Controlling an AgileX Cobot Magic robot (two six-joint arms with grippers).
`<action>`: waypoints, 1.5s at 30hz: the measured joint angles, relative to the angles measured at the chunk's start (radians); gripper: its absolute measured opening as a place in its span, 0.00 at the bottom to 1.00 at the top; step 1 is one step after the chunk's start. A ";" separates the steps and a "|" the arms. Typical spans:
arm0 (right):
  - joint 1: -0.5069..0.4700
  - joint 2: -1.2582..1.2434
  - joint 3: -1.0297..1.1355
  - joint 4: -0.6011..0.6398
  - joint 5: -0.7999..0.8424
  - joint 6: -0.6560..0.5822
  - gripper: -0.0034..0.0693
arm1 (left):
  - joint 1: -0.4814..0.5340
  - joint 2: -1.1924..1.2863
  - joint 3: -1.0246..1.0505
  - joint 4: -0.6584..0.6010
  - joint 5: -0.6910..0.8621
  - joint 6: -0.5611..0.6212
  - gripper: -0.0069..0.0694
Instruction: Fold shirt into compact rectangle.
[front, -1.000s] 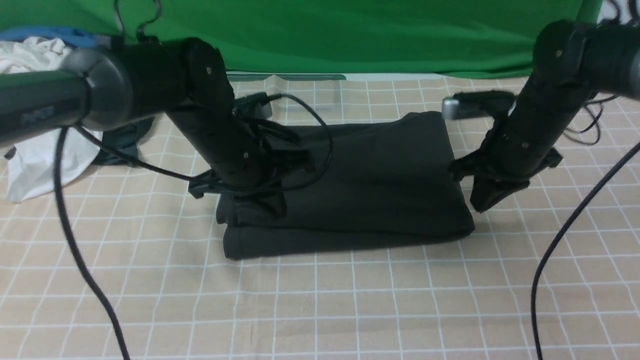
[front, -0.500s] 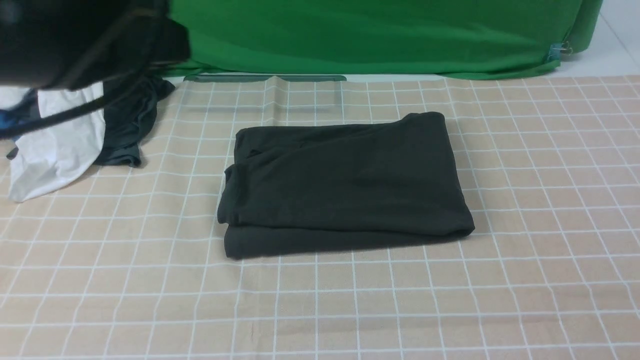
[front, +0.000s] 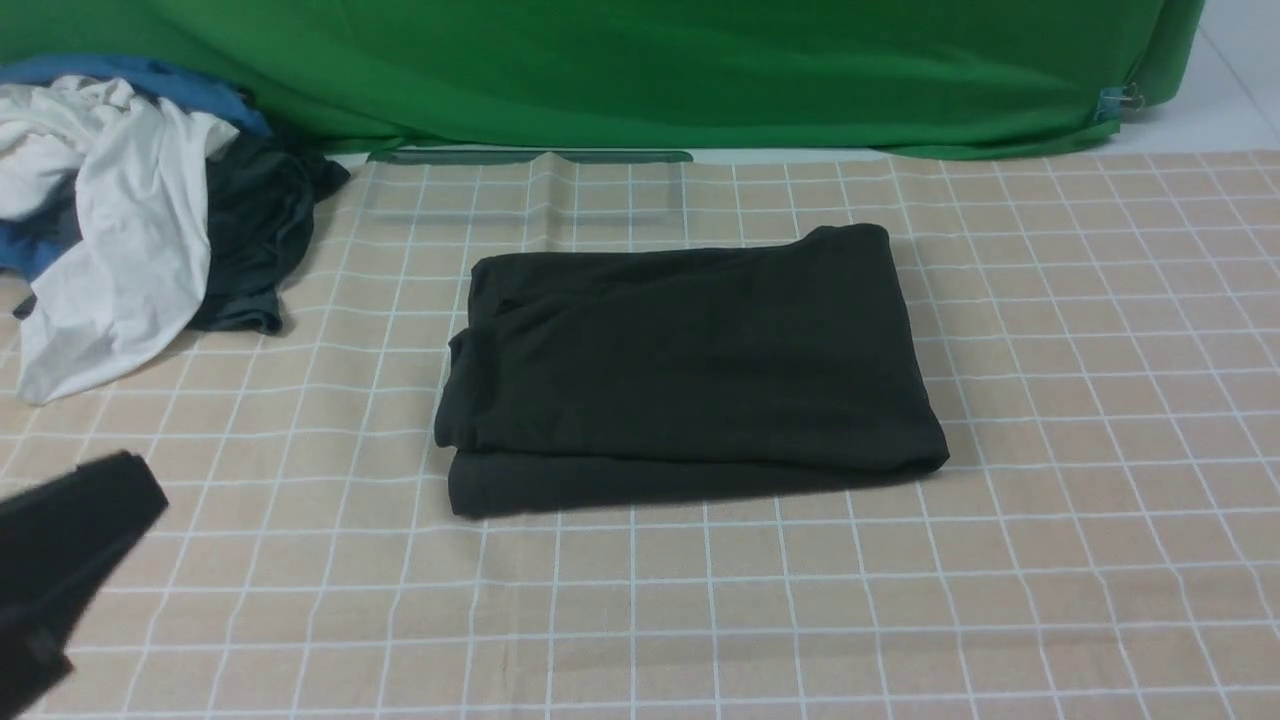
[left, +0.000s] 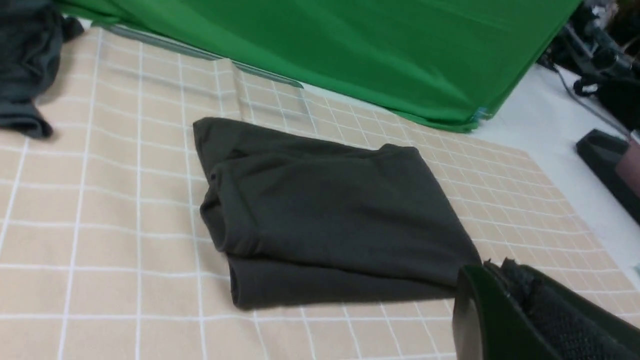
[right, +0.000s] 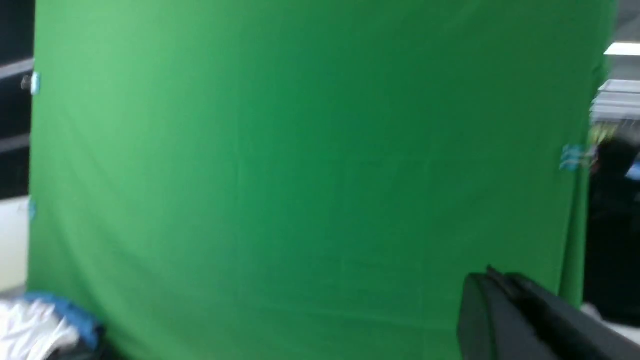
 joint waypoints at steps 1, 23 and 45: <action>0.000 -0.032 0.051 0.000 -0.046 0.001 0.10 | 0.000 -0.010 0.037 -0.009 -0.043 -0.002 0.11; 0.000 -0.112 0.165 0.004 -0.222 0.022 0.30 | 0.000 -0.024 0.199 -0.026 -0.394 -0.002 0.11; 0.000 -0.112 0.165 0.004 -0.222 0.022 0.37 | 0.044 -0.072 0.339 0.033 -0.468 0.065 0.11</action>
